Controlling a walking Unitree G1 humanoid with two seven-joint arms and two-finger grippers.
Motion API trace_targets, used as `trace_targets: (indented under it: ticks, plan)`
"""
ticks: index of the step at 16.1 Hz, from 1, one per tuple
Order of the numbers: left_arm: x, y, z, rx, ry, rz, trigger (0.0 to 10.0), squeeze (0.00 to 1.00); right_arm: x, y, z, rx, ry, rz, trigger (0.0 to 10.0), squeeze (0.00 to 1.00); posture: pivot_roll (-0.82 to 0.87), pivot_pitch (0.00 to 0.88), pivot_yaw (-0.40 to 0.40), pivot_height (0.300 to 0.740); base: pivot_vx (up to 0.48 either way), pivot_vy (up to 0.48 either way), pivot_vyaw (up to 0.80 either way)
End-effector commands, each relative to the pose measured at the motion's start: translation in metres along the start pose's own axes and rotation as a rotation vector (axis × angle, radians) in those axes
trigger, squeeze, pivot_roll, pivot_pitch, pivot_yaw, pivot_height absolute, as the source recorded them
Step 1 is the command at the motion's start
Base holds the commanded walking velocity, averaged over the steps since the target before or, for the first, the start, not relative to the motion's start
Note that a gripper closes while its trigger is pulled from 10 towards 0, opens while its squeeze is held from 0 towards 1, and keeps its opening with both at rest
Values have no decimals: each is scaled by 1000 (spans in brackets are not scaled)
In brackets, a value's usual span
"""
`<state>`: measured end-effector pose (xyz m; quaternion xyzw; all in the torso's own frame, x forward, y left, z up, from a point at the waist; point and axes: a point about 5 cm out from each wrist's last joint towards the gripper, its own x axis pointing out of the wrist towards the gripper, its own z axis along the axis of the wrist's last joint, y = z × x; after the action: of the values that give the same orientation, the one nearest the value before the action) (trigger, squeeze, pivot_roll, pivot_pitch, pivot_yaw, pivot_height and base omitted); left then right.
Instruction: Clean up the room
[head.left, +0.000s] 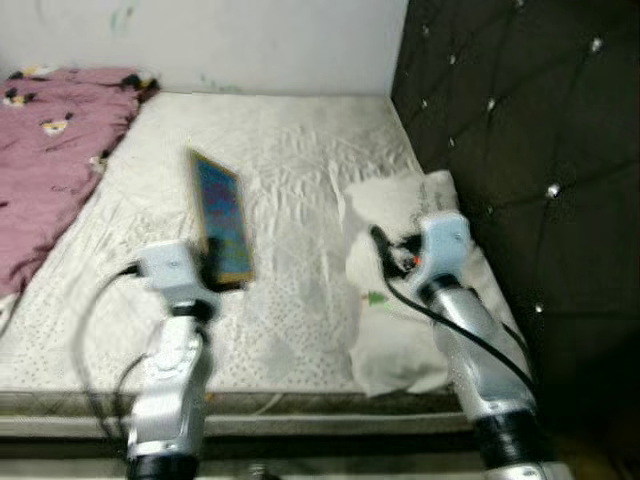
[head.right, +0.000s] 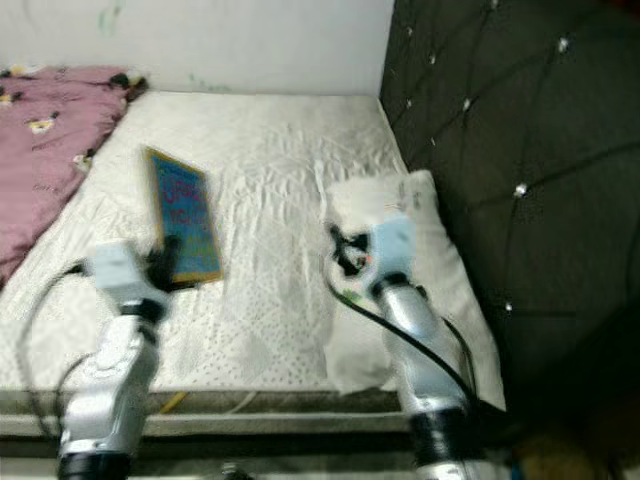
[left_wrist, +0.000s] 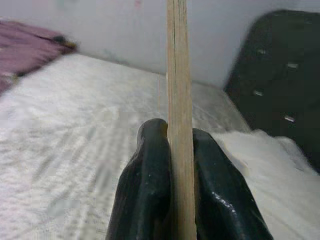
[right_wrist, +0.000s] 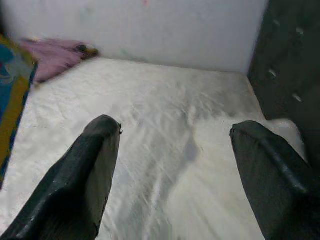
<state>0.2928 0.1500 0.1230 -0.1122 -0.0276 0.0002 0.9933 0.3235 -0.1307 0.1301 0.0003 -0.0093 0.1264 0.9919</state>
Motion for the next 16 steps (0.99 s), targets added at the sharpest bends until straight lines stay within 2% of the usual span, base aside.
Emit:
trace_targets:
  ticks: [1,5,7,11,16]
  plan:
    - [3,0,13,16,-59,-14,10000,0,2,2,1,7,1,7,10000,0,18,60,-15,740,0,0,0]
    - [4,0,14,17,-60,-19,10000,0,2,2,0,32,7,10,10000,0,17,54,-16,740,0,0,0]
    - [4,0,14,16,-61,-18,10000,0,3,3,0,30,9,21,10000,0,17,54,-16,740,0,0,-800]
    - [3,2,12,22,-49,-10,10000,0,3,2,0,32,4,16,10000,0,21,54,-18,740,0,0,0]
    - [-6,18,12,52,-44,39,10000,0,-2,1,1,47,-10,1,10000,0,18,83,-11,740,0,0,0]
